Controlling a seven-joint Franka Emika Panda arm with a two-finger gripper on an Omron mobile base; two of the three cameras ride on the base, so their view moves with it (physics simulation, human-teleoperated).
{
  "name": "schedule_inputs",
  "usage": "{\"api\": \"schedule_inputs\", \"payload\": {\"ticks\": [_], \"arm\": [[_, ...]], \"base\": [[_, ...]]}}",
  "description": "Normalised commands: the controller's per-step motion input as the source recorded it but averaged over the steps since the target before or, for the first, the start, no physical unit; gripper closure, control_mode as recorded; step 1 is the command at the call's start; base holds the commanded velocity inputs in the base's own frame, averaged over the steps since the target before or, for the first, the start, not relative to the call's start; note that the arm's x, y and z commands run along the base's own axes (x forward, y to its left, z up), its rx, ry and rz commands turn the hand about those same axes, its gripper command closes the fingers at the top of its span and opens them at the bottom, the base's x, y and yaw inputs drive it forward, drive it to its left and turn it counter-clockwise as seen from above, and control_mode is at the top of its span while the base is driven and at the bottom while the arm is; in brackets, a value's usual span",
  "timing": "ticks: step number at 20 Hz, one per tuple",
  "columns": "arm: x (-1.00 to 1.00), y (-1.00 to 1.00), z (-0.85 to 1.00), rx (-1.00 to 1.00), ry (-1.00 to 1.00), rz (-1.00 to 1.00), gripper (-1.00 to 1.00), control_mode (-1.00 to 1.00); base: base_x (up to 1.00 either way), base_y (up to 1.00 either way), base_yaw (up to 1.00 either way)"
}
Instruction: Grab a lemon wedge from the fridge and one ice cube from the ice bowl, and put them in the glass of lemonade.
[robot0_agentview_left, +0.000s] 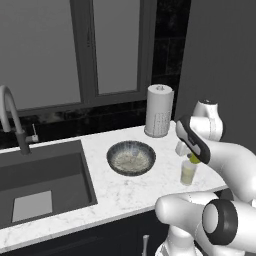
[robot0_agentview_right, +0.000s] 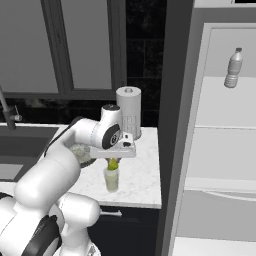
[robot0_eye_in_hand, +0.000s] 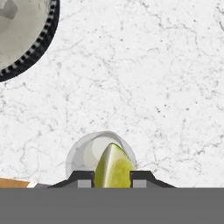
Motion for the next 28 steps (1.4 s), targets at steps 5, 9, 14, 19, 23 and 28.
{"api": "schedule_inputs", "payload": {"ticks": [5, 9, 14, 19, 23, 28], "arm": [[0.00, 0.00, -0.03, 0.00, 0.00, 0.00, 1.00, -1.00], [0.00, 0.00, 0.00, 0.00, 0.00, 0.00, 1.00, -1.00], [0.00, 0.01, 0.00, 0.00, 0.00, 0.00, 1.00, -1.00], [0.07, 0.06, 0.00, 0.00, 0.00, 0.00, 1.00, -1.00], [0.02, 0.00, 0.03, 0.00, -0.04, 0.00, 1.00, -1.00], [0.02, 0.00, 0.00, 0.00, -0.06, 0.00, 1.00, -1.00]], "base": [[0.00, 0.00, 0.00], [0.00, 0.00, 0.00], [0.00, 0.00, 0.00], [0.00, 0.00, 0.00], [0.00, 0.00, 0.00], [0.00, 0.00, 0.00]]}}
